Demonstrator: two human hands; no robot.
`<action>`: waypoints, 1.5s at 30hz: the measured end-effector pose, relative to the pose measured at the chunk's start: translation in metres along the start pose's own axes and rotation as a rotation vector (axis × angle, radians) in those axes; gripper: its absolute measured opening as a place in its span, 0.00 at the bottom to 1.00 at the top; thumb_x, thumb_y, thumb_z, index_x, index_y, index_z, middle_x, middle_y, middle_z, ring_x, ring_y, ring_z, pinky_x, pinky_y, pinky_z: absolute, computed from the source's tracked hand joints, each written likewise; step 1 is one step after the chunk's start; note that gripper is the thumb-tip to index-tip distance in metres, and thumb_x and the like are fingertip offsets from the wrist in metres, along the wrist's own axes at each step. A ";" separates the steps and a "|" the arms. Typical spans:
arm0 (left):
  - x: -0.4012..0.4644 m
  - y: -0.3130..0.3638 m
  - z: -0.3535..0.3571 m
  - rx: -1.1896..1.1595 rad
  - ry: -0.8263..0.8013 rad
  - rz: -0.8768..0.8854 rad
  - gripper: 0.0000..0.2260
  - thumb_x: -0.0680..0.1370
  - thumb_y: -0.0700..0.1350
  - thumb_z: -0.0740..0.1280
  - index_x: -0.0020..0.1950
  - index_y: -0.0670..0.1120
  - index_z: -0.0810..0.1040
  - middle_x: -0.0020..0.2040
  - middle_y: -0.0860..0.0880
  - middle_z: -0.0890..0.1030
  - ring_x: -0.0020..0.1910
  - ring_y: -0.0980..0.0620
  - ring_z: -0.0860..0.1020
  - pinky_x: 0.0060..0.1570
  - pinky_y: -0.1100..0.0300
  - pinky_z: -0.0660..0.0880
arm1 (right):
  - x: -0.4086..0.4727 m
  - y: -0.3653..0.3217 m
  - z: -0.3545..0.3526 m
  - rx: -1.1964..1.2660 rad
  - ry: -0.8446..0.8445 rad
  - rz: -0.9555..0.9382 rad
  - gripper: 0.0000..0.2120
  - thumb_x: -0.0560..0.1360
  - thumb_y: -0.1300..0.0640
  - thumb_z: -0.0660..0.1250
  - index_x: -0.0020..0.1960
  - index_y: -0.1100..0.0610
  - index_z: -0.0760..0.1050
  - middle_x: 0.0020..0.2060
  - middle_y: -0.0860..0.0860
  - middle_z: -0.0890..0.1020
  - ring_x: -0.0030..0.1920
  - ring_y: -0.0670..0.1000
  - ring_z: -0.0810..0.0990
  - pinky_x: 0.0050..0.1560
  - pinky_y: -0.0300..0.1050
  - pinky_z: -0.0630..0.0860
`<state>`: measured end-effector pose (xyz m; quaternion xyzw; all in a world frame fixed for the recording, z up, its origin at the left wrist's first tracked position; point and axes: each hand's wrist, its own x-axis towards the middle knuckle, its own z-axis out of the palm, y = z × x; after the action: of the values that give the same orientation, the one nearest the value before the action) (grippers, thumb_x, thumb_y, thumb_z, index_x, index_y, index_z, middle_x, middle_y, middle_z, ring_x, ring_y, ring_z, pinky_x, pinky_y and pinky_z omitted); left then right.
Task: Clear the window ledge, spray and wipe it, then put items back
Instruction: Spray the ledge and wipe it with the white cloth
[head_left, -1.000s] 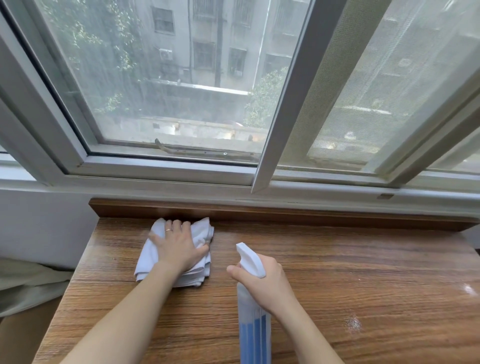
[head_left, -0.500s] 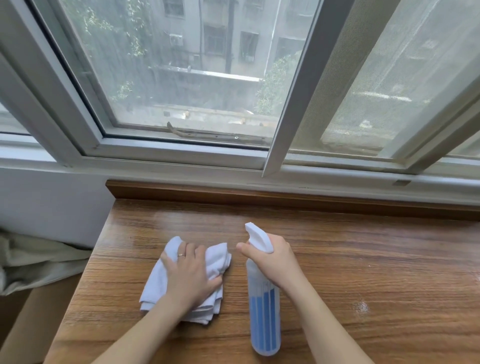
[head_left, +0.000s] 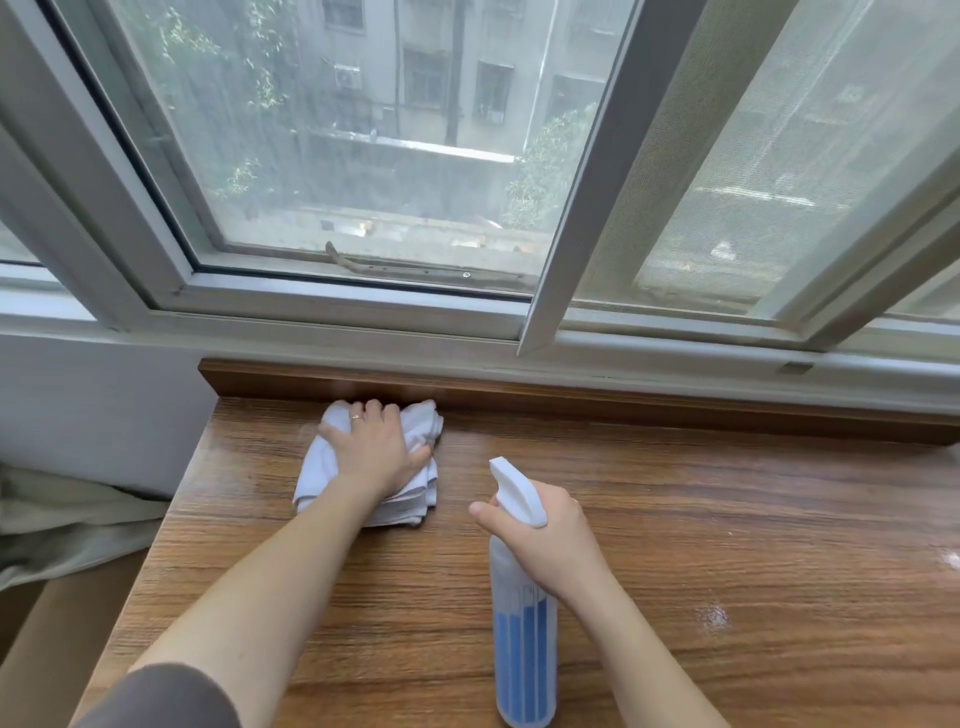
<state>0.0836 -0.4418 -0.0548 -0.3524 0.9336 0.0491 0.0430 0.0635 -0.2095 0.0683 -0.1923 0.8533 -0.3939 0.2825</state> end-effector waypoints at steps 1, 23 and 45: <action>-0.002 0.000 0.001 -0.002 0.011 0.002 0.27 0.74 0.67 0.59 0.62 0.48 0.71 0.62 0.46 0.71 0.66 0.43 0.66 0.59 0.33 0.64 | -0.002 0.002 -0.002 -0.003 -0.003 0.010 0.19 0.71 0.41 0.73 0.36 0.56 0.75 0.30 0.46 0.76 0.32 0.43 0.73 0.37 0.43 0.69; -0.089 -0.013 0.027 0.023 0.081 0.101 0.31 0.67 0.70 0.55 0.61 0.52 0.75 0.56 0.50 0.75 0.58 0.46 0.72 0.56 0.35 0.60 | -0.011 0.008 -0.007 -0.030 0.015 0.077 0.20 0.71 0.39 0.72 0.33 0.51 0.68 0.30 0.46 0.73 0.32 0.46 0.70 0.36 0.45 0.66; -0.021 0.062 0.021 0.003 0.147 0.107 0.21 0.73 0.63 0.62 0.60 0.54 0.76 0.55 0.46 0.75 0.60 0.42 0.71 0.55 0.36 0.64 | -0.002 0.019 -0.029 -0.013 0.006 0.058 0.19 0.70 0.40 0.72 0.33 0.52 0.70 0.29 0.45 0.74 0.31 0.43 0.70 0.36 0.43 0.66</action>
<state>0.0595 -0.3795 -0.0694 -0.3047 0.9518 0.0238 -0.0276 0.0448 -0.1799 0.0694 -0.1679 0.8620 -0.3805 0.2899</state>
